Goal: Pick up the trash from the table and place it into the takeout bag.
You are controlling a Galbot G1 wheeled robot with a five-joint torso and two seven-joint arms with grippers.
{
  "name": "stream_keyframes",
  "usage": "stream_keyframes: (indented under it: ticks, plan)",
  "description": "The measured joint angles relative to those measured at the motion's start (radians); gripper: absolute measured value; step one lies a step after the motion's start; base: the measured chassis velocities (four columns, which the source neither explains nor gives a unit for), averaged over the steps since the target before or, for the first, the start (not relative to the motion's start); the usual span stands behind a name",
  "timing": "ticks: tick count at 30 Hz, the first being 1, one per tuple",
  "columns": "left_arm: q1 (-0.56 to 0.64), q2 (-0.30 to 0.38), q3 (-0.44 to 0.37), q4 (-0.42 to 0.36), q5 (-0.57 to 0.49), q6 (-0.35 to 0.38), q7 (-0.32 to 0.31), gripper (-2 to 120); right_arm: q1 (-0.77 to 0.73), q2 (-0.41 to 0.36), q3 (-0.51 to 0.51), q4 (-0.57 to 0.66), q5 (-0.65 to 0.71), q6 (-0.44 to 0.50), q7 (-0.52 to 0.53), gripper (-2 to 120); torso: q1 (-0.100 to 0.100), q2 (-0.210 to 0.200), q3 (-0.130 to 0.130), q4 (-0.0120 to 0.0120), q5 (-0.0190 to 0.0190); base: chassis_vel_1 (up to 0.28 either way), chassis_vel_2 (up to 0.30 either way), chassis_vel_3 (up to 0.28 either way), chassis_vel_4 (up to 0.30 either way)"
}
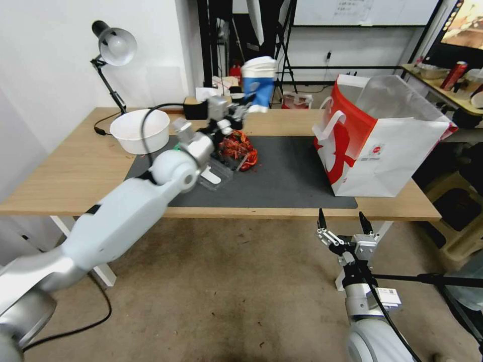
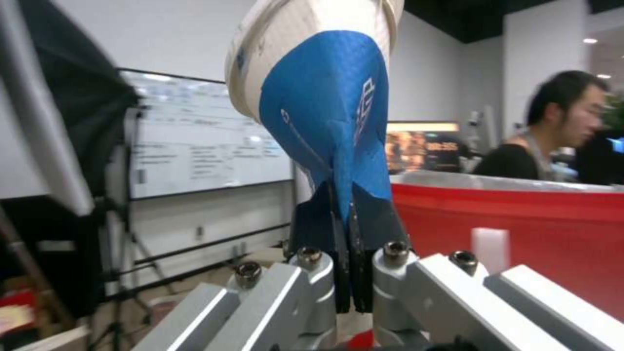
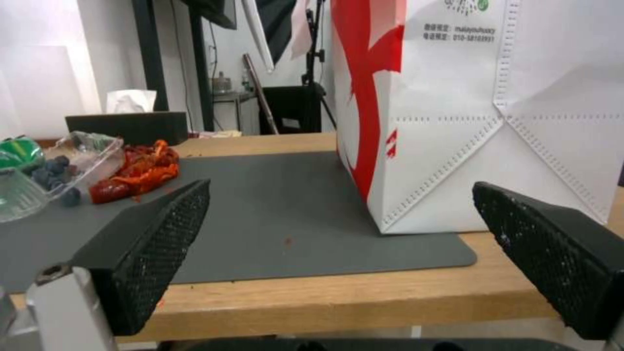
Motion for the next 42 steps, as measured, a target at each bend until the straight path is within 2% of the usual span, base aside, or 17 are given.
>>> stream_keyframes:
  ticks: [3, 4, 6, 7, 11, 16, 19, 23, 27, 29, 32, 33, 35, 37, 39, 42]
  plan:
    - [-0.079, -0.074, 0.067, 0.046, -0.011, -0.003, -0.002, 0, 0.0, 0.009, 0.002, -0.002, -0.004, 0.001, 0.0, 100, 0.0, 0.0, 0.0, -0.0001, 0.0002, 0.0, 0.0, 0.0, 0.0]
    - [-0.079, -0.074, 0.067, 0.046, -0.011, -0.003, -0.002, 0, 0.0, 0.009, 0.002, -0.002, -0.004, 0.001, 0.0, 100, 0.0, 0.0, 0.0, -0.0001, 0.0002, 0.0, 0.0, 0.0, 0.0]
    - [-0.133, -0.134, 0.11, 0.087, -0.02, -0.004, -0.002, 0, 0.0, 0.019, 0.005, -0.002, -0.008, 0.002, 0.001, 100, 0.0, 0.0, 0.0, -0.0002, 0.0002, 0.0, 0.0, 0.0, 0.0]
    - [-0.133, -0.134, 0.11, 0.087, -0.02, -0.004, -0.002, 0, 0.0, 0.019, 0.005, -0.002, -0.008, 0.002, 0.001, 100, 0.0, 0.0, 0.0, -0.0002, 0.0002, 0.0, 0.0, 0.0, 0.0]
    - [-0.216, -0.223, 0.176, 0.164, -0.036, -0.01, -0.003, 0, 0.001, 0.027, 0.008, -0.003, -0.012, 0.003, 0.002, 100, 0.0, 0.0, 0.0, 0.0, 0.0001, 0.0, 0.0, 0.0, 0.0]
    - [-0.258, -0.274, 0.211, 0.216, -0.041, -0.014, -0.002, 0, 0.002, 0.029, 0.01, -0.004, -0.012, 0.003, 0.002, 100, 0.0, 0.0, 0.0, 0.0, 0.0, 0.0, 0.0, 0.0, 0.0]
    - [-0.296, -0.338, 0.249, 0.279, -0.042, -0.021, 0.004, 0, 0.002, 0.034, 0.013, -0.004, -0.011, 0.007, 0.002, 100, 0.0, 0.0, 0.0, 0.0, 0.0, 0.0, 0.0, 0.0, 0.0]
    - [-0.315, -0.388, 0.274, 0.321, -0.042, -0.025, 0.008, 0, 0.002, 0.038, 0.013, -0.008, -0.012, 0.01, 0.002, 100, 0.0, 0.0, 0.0, 0.0, 0.0, 0.0, 0.0, 0.0, 0.0]
    - [-0.325, -0.423, 0.29, 0.357, -0.04, -0.029, 0.012, 0, 0.002, 0.042, 0.014, -0.01, -0.012, 0.014, 0.002, 100, 0.0, 0.0, 0.0, -0.0001, 0.0001, 0.0, 0.0, 0.0, 0.0]
    - [-0.336, -0.481, 0.298, 0.422, -0.024, -0.039, 0.014, 0, 0.002, 0.047, 0.013, -0.011, -0.012, 0.016, 0.002, 100, 0.0, 0.0, 0.0, -0.0004, 0.0, 0.0, 0.0, 0.0, 0.0]
    - [-0.339, -0.508, 0.298, 0.453, -0.017, -0.041, 0.014, 0, 0.002, 0.05, 0.013, -0.011, -0.012, 0.019, 0.002, 100, 0.0, 0.0, 0.0, -0.0001, 0.0, 0.0, 0.0, 0.0, 0.0]
    - [-0.341, -0.525, 0.298, 0.473, -0.011, -0.042, 0.014, 6, 0.001, 0.051, 0.013, -0.012, -0.013, 0.021, 0.002, 100, 0.0, 0.0, 0.0, 0.0, 0.0, 0.0, 0.0, 0.0, 0.0]
    - [-0.341, -0.528, 0.298, 0.476, -0.009, -0.043, 0.014, 7, 0.001, 0.051, 0.013, -0.012, -0.013, 0.021, 0.002, 100, 0.0, 0.0, 0.0, -0.0001, 0.0, 0.0, 0.0, 0.0, 0.0]
    - [-0.343, -0.542, 0.298, 0.491, -0.005, -0.044, 0.013, 21, 0.001, 0.051, 0.013, -0.012, -0.013, 0.023, 0.002, 100, 0.0, 0.0, 0.0, 0.0, -0.0001, 0.0, 0.0, 0.0, 0.0]
    - [-0.345, -0.548, 0.297, 0.5, -0.004, -0.044, 0.011, 24, 0.001, 0.051, 0.013, -0.012, -0.013, 0.023, 0.002, 100, 0.0, 0.0, 0.0, 0.0, 0.0, 0.0, 0.0, 0.0, 0.0]
    - [-0.346, -0.548, 0.291, 0.505, -0.003, -0.043, 0.006, 38, 0.002, 0.054, 0.013, -0.013, -0.013, 0.024, 0.002, 100, 0.0, 0.0, 0.0, 0.0001, -0.0002, 0.0, 0.0, 0.0, 0.0]
